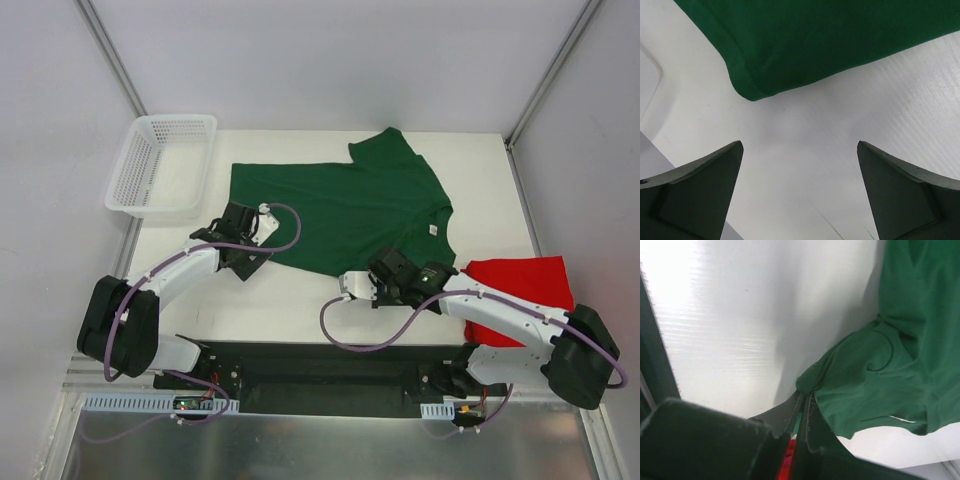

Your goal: Fold and stack the t-shirts

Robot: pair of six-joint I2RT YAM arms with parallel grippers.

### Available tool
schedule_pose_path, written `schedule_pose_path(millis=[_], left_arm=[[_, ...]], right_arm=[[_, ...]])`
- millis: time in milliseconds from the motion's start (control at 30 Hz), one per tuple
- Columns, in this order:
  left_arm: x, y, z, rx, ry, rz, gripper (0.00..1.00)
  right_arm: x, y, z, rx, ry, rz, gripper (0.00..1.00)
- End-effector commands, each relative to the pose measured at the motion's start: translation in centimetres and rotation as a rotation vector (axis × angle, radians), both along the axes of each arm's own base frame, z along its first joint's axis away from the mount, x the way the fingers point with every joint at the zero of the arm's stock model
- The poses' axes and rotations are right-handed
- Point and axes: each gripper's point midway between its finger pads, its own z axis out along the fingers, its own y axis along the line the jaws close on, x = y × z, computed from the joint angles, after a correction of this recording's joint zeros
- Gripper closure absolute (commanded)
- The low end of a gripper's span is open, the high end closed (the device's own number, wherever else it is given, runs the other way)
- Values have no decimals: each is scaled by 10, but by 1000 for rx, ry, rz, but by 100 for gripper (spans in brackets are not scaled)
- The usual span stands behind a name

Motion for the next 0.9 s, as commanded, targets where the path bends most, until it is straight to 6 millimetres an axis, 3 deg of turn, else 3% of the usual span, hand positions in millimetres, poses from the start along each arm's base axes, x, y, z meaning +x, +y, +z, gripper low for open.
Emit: schedule_pose_path(millis=[0, 33, 100, 133, 167, 267, 400, 467, 867], left_arm=[[5, 0, 0, -5, 3, 18, 0], [5, 0, -1, -4, 4, 18, 1], [6, 0, -1, -3, 6, 20, 1], [6, 0, -1, -3, 7, 21, 1], [6, 0, -1, -3, 6, 23, 1], [6, 1, 0, 0, 2, 26, 1], [4, 3, 0, 4, -3, 27, 1], [4, 3, 0, 6, -2, 26, 1], [2, 4, -7, 15, 23, 33, 1]], right_arm=[[-25, -1, 21, 4, 113, 20, 99], [-28, -1, 21, -9, 133, 28, 98], [-37, -4, 18, -33, 182, 41, 81], [-39, -5, 16, -44, 193, 44, 80], [-42, -5, 12, -58, 206, 50, 89], [-46, -9, 1, -75, 225, 52, 87], [-51, -5, -5, -65, 250, 52, 97], [-56, -4, -7, -61, 275, 57, 90], [-78, 6, -35, -82, 356, 107, 77]])
